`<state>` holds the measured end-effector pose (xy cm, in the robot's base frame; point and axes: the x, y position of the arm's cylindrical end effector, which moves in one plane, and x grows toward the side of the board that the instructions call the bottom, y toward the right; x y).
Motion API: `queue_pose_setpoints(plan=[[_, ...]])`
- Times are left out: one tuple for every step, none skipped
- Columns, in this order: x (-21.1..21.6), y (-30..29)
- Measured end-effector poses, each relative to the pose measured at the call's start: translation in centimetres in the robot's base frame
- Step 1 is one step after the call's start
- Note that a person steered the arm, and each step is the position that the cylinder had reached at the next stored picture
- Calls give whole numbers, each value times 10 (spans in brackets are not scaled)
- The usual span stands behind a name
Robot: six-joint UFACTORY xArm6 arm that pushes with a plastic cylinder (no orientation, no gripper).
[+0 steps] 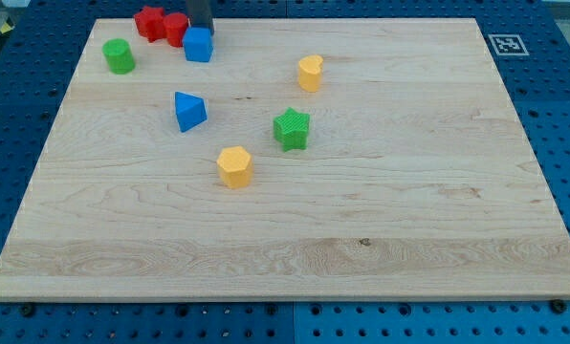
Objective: Move the blue cube down and right
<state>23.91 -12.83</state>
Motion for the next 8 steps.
queue_pose_setpoints(plan=[[36, 0], [38, -27], [39, -69], [39, -70], [41, -62], [59, -53], [62, -39], [62, -11]])
